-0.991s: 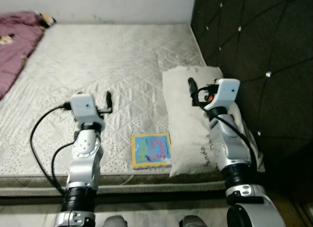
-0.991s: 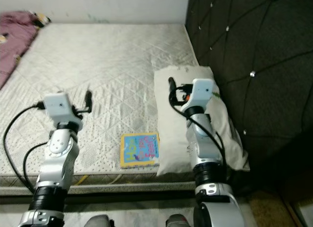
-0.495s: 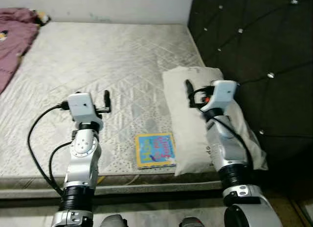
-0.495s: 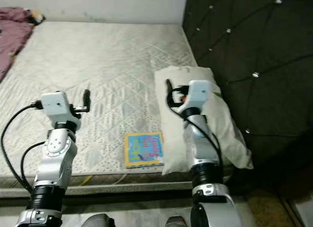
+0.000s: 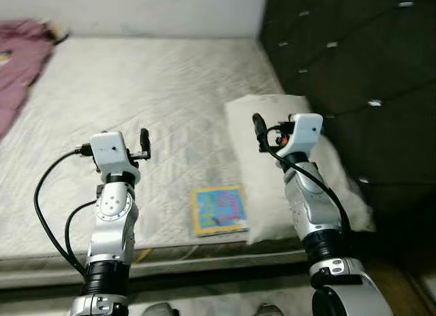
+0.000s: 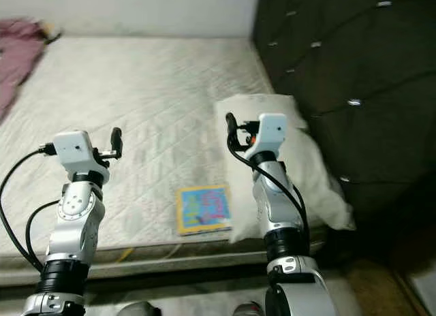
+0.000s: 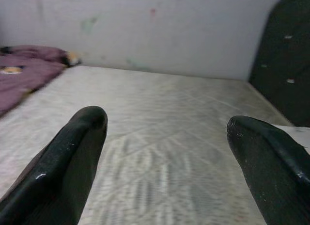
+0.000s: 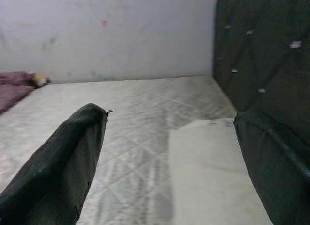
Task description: Clean up the room
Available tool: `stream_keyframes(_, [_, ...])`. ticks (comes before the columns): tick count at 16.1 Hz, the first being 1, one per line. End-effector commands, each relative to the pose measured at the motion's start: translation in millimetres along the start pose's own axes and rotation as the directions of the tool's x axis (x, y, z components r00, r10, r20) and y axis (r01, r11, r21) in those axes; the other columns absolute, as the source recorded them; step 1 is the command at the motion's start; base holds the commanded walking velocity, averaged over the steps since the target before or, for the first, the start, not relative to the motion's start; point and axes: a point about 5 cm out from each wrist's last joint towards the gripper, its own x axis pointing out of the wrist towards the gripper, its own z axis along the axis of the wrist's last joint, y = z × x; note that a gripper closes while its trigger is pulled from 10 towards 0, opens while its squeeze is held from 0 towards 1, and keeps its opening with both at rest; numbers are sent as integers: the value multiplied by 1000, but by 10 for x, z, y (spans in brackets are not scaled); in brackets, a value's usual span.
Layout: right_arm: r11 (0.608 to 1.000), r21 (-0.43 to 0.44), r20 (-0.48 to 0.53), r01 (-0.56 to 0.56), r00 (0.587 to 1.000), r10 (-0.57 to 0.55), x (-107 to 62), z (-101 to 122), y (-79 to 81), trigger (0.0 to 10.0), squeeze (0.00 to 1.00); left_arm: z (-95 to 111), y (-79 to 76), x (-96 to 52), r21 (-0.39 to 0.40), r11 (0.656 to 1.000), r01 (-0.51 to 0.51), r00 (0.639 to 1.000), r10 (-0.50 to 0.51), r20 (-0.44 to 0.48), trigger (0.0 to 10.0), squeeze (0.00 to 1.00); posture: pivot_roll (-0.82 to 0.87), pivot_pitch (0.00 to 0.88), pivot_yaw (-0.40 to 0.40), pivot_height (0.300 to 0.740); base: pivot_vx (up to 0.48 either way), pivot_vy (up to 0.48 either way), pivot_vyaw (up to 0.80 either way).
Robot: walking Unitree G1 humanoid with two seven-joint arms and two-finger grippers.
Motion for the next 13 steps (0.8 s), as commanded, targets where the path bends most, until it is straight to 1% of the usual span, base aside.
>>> stream_keyframes(1, [1000, 1, 2, 7, 1000, -7, 15, 21, -25, 10000, 0, 11, -42, 15, -2, 1000, 13, 1000, -13, -2, 10000, 0, -54, 0, 17, 740, 0, 405, -600])
stream_keyframes(4, [1000, -1, -2, 7, 1000, -7, 14, 16, -27, 10000, 0, 6, -35, 13, -6, 1000, 7, 1000, -7, -4, 10000, 0, -54, 0, 17, 740, 0, 406, -498])
stream_keyframes(13, [1000, -5, -5, -3, 1000, 3, 22, 7, -22, 10000, 0, 4, -47, 20, -3, 1000, 20, 1000, -20, -4, 10000, 0, -52, 0, 17, 740, 0, 480, -478])
